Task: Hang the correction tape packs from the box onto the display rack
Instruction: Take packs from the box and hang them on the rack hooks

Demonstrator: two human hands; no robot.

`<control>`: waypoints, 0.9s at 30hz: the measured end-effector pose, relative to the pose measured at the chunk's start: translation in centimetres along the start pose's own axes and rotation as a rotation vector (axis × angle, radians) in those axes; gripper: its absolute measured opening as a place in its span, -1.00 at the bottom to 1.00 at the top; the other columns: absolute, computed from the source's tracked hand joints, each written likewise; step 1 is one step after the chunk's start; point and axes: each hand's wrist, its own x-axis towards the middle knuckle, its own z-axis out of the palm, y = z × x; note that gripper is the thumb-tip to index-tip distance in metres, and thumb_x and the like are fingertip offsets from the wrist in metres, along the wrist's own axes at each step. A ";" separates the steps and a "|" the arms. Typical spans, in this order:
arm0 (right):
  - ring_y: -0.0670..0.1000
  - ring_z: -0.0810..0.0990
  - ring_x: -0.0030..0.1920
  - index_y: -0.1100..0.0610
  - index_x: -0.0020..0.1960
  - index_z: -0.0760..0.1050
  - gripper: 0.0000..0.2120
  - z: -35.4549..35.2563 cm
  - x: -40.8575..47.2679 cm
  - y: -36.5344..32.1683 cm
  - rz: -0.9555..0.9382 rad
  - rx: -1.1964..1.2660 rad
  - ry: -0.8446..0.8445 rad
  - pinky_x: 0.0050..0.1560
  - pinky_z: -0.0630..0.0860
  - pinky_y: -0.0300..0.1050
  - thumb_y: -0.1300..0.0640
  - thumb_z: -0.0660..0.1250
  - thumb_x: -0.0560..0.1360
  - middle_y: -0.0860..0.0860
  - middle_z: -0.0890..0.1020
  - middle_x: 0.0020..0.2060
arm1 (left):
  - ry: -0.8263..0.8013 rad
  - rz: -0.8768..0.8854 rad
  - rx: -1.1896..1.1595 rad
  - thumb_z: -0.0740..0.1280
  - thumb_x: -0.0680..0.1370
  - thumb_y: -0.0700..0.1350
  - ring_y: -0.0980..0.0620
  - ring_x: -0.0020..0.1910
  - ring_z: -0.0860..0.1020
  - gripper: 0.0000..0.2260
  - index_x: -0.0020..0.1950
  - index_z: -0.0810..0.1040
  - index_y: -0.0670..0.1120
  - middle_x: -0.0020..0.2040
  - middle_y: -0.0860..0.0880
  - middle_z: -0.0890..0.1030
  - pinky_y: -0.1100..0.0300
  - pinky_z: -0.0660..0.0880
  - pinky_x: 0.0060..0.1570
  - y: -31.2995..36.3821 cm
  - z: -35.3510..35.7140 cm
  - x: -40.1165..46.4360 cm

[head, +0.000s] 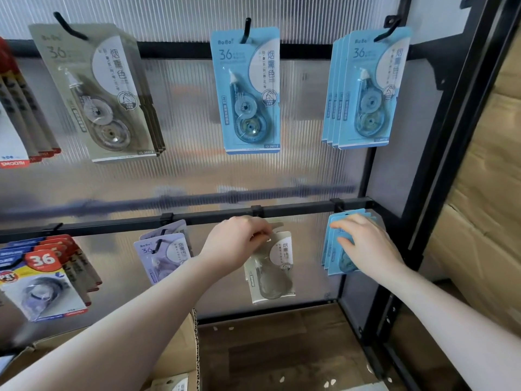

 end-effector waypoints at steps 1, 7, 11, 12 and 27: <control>0.01 0.42 0.23 0.02 0.34 0.42 -0.67 0.0 0.0 0.1 -0.001 0.001 -0.001 0.10 0.42 -0.11 0.15 0.18 0.59 -0.02 0.44 0.26 | -0.002 0.000 0.006 0.23 0.56 -0.05 0.06 -0.10 0.49 -0.86 0.05 0.56 0.06 0.01 0.09 0.60 0.23 0.25 -0.24 0.0 0.0 0.1; 0.00 0.41 0.22 0.01 0.33 0.42 -0.68 0.2 -0.1 0.8 -0.009 -0.022 -0.001 0.05 0.41 -0.14 0.15 0.17 0.59 -0.04 0.44 0.24 | -0.023 0.001 0.013 0.19 0.59 -0.05 0.02 0.02 0.52 -0.81 0.09 0.57 0.06 0.08 0.08 0.59 0.21 0.31 -0.19 0.2 0.5 0.7; 0.00 0.42 0.20 0.01 0.31 0.44 -0.68 0.4 -0.1 1.3 -0.008 -0.025 0.011 0.05 0.43 -0.11 0.15 0.19 0.58 -0.04 0.46 0.21 | -0.027 0.007 0.022 0.17 0.60 -0.08 0.02 0.00 0.52 -0.80 0.09 0.58 0.04 0.07 0.08 0.59 0.18 0.38 -0.16 -0.2 0.9 1.0; 0.00 0.43 0.19 0.01 0.31 0.44 -0.69 0.5 -0.1 1.3 -0.004 -0.023 0.012 0.04 0.44 -0.10 0.15 0.19 0.58 -0.05 0.46 0.20 | -0.026 0.004 0.024 0.16 0.60 -0.08 0.02 -0.01 0.52 -0.79 0.09 0.58 0.04 0.07 0.07 0.59 0.18 0.39 -0.17 -0.4 1.0 1.0; -0.02 0.42 0.19 0.02 0.32 0.45 -0.67 1.0 -0.6 1.4 -0.057 0.005 0.011 0.11 0.40 -0.14 0.16 0.22 0.57 -0.06 0.47 0.16 | 0.111 0.015 0.141 0.17 0.61 -0.09 -0.05 -0.04 0.53 -0.77 0.21 0.52 0.08 0.02 0.02 0.54 0.15 0.44 -0.25 -1.1 2.5 0.9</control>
